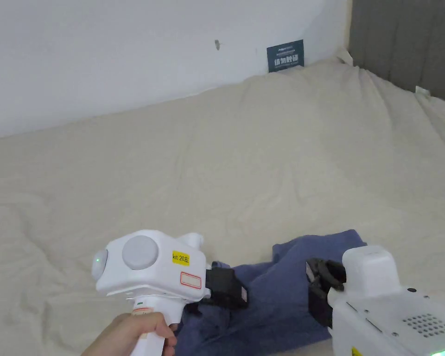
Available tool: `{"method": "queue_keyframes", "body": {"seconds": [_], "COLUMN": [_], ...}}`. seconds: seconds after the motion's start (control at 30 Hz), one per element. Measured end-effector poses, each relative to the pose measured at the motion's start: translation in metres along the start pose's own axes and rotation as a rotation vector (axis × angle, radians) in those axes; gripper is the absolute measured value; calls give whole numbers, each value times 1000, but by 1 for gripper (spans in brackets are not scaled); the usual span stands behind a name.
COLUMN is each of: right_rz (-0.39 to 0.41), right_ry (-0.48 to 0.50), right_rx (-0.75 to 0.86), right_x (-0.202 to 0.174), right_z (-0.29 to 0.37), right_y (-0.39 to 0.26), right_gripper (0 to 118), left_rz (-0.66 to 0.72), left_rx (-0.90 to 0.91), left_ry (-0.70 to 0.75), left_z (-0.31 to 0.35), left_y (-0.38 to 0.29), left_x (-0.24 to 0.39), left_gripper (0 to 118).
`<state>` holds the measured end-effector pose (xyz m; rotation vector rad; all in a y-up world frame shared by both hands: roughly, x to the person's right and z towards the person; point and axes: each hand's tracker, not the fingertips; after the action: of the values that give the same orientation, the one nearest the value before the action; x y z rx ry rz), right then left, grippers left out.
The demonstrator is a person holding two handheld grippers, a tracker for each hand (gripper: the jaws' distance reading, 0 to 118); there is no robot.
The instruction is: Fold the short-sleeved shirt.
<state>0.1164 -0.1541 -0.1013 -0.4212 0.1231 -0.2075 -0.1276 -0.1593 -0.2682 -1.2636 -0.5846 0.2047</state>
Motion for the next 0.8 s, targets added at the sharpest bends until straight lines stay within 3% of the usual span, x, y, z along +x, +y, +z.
{"method": "queue_keyframes", "body": {"seconds": [0.07,0.1,0.2,0.33,0.37,0.4,0.43,0.47,0.5,0.6,0.7,0.8], "right_rz": [2,2,-4,6,13,17,20,22,20,21,21,27], "right_ry": [-8,-8,-1,8,8,7,8,9,6,-1,-7,-14], "right_rx": [-9,-12,-16,-18,-16,-15,-15,-13,-5,13,17,14], "right_x": [1,1,1,-2,-3,-3,-4,-5,-5,-7,-6,-5], "right_z": [-1,-1,0,1,2,2,3,3,4,7,8,8], "right_y": [-2,-3,-4,-3,-3,-3,-3,-3,-3,-3,-2,-1], "right_gripper": [0,0,0,0,0,0,0,0,0,0,0,0], "left_rz": [5,6,-43,-55,-42,-4,41,94,121,128,127,115], "left_rx": [7,46,143,229,236,261,262,245,224,153,136,142], "left_ry": [-3,-8,-34,49,66,83,90,103,126,138,15,-12], "left_z": [6,16,46,83,90,92,91,87,81,54,31,20], "left_y": [-3,-4,-6,-16,-17,-19,-21,-22,-23,-30,-34,-31], "left_x": [3,7,7,-10,-17,-26,-38,-49,-57,-65,-57,-44], "left_gripper": [107,116,116,115,106,87,64,30,10,8,8,8]}}
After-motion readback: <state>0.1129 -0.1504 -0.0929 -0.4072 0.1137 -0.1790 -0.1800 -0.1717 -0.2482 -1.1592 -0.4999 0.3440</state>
